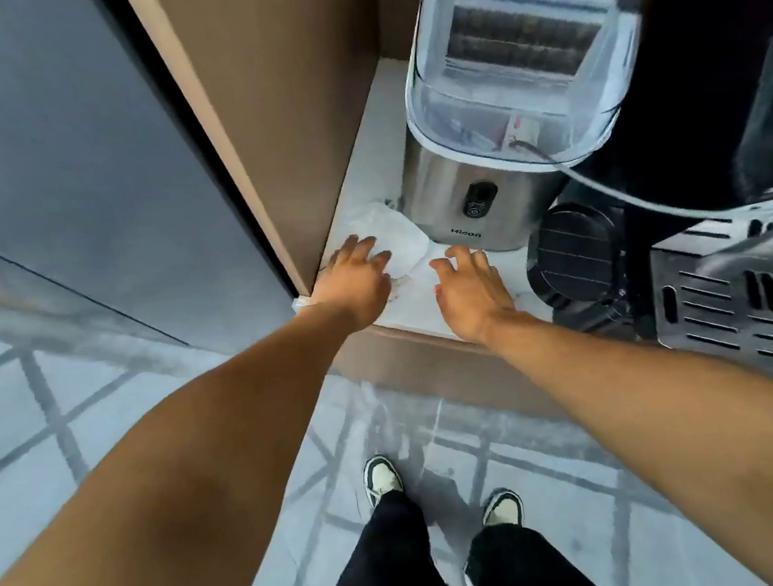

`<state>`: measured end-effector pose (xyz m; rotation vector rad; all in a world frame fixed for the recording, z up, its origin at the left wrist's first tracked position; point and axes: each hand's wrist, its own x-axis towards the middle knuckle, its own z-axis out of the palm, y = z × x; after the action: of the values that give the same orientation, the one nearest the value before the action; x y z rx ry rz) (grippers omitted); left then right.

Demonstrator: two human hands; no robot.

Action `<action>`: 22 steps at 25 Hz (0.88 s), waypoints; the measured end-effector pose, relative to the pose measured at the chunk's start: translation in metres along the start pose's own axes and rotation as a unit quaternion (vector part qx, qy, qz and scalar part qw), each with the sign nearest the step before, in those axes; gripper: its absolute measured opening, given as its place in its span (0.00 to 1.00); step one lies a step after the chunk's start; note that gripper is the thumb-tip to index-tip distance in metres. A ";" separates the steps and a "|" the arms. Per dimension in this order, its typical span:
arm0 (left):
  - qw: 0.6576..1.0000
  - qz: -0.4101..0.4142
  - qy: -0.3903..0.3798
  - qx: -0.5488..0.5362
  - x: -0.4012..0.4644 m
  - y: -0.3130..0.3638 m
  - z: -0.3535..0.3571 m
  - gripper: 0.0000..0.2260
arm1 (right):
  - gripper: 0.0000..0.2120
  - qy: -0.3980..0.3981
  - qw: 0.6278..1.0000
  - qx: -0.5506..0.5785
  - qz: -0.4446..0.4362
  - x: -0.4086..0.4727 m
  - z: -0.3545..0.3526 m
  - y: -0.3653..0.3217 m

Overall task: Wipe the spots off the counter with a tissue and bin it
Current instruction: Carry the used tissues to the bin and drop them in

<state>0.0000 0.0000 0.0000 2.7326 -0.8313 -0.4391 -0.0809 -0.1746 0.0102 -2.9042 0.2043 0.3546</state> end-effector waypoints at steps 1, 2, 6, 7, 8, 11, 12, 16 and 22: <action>1.000 0.019 0.000 0.006 0.011 -0.003 0.001 0.21 | 0.21 0.007 1.000 0.006 0.009 0.007 0.001 -0.001; 0.999 0.032 0.003 0.000 0.020 -0.007 0.000 0.21 | 0.21 0.021 0.999 0.028 0.019 0.013 0.002 0.000; 0.995 0.090 -0.001 0.045 0.058 -0.013 0.009 0.24 | 0.18 0.028 0.996 0.076 0.050 0.036 0.011 0.004; 0.993 0.100 0.001 0.064 0.065 -0.015 0.011 0.24 | 0.17 0.029 0.994 0.087 0.059 0.040 0.012 0.004; 0.992 0.101 -0.002 0.075 0.070 -0.016 0.010 0.24 | 0.16 0.026 0.992 0.100 0.069 0.042 0.011 0.004; 0.992 0.104 -0.004 0.071 0.078 -0.020 0.013 0.20 | 0.15 0.013 0.991 0.108 0.082 0.044 0.016 0.005; 0.992 0.106 -0.008 0.068 0.080 -0.021 0.015 0.20 | 0.15 0.014 0.991 0.107 0.084 0.046 0.017 0.005; 0.994 0.087 -0.007 0.063 0.079 -0.023 0.018 0.18 | 0.16 0.025 0.988 0.115 0.096 0.048 0.023 0.007; 0.997 0.079 -0.005 0.016 0.071 -0.014 0.018 0.15 | 0.09 0.034 0.982 0.139 0.121 0.045 0.026 0.010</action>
<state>0.0565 -0.0317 -0.0364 2.6697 -1.0554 -0.4116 -0.0451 -0.1831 -0.0274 -2.6204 0.5738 0.2427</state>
